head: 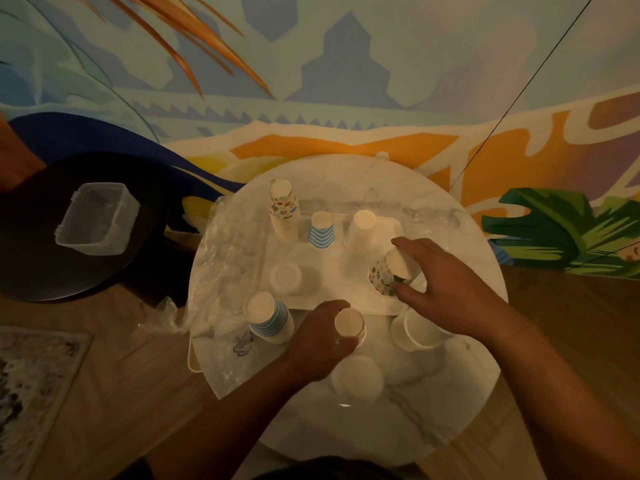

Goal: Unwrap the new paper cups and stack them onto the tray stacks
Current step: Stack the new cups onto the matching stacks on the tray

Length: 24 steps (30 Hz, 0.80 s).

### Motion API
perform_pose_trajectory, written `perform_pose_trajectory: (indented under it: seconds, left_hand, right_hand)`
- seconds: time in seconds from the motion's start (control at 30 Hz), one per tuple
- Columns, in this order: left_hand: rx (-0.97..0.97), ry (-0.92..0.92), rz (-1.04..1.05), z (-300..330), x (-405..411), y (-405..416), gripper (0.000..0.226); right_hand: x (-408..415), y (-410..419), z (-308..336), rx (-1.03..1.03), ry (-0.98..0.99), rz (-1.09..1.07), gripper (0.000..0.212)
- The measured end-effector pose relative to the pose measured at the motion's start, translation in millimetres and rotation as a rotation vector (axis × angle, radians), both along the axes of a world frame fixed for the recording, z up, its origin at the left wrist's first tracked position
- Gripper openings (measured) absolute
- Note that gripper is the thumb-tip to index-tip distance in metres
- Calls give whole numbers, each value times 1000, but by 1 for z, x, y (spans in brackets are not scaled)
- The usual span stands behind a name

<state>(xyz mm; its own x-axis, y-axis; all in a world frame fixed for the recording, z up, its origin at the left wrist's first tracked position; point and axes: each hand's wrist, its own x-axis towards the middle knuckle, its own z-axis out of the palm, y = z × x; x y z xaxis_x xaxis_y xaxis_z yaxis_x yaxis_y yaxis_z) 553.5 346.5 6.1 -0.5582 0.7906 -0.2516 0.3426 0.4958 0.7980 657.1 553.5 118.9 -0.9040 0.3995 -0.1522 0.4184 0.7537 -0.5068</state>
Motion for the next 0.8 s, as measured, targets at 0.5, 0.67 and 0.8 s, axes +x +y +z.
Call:
perform_pose_trajectory:
  seconds: [0.5,0.67,0.8]
  left_hand:
    - [227,4,158,126,-90,-25,52]
    - [250,126,271,139,-148,-20,51]
    - [257,254,349,144,-189,-14,48]
  right_hand:
    - [-72,10,31,-41,246,-13,67]
    - [-119,17,33,-19,264,6,73]
    - [-166,16,27,-14,301,57,68]
